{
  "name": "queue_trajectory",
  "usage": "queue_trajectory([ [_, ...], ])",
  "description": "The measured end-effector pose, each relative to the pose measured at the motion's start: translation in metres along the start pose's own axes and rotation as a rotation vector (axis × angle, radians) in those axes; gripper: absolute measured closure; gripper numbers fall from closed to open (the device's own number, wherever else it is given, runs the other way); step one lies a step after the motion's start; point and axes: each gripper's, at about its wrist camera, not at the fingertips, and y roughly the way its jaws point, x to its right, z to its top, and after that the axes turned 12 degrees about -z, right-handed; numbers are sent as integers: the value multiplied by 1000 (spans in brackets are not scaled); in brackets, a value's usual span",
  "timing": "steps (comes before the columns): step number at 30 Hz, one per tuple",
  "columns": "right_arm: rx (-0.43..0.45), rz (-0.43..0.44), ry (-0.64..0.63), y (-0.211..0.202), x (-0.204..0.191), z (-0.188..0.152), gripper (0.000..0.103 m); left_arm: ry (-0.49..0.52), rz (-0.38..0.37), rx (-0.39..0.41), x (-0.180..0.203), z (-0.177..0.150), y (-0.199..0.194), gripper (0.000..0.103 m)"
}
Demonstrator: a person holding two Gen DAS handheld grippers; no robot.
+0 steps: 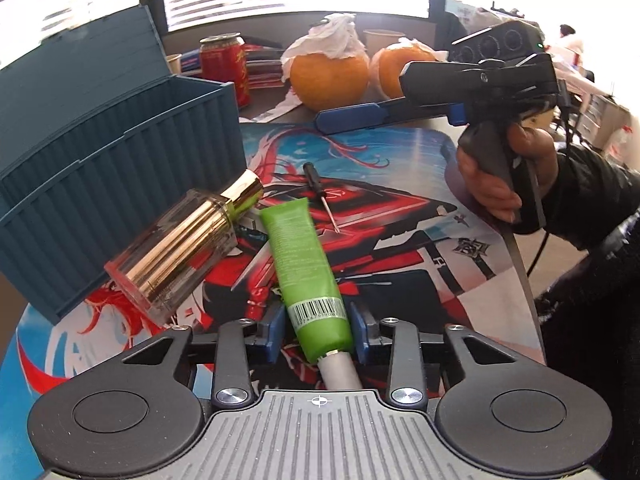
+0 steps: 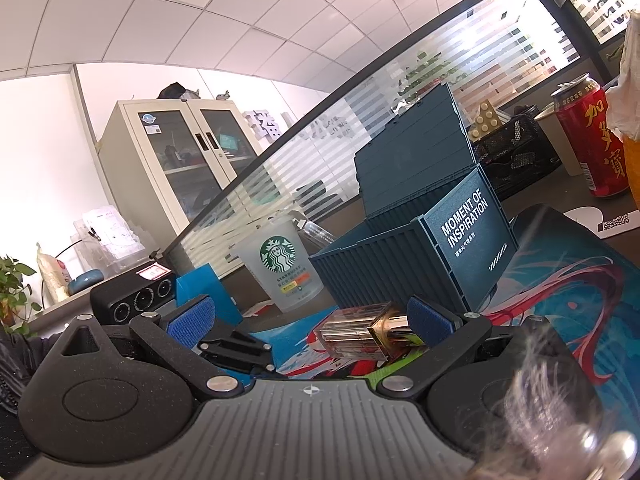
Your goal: Organize rigid objects
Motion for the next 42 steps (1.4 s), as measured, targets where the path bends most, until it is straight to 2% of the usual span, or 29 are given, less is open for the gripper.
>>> queue_trajectory([
  [5,2,-4,1,0,0,0,0,-20,49,-3,8,2,0,74],
  [8,4,-7,0,0,0,0,0,1,82,-7,16,2,0,74],
  [20,15,-8,1,1,1,2,0,23,152,59,24,14,-22,78],
  [32,18,-8,0,0,2,2,0,21,174,130,21,26,-37,79],
  [36,18,-8,0,0,2,2,0,6,198,128,15,24,-38,79],
  [42,18,-7,0,0,1,2,0,-16,177,191,13,26,-51,80],
])
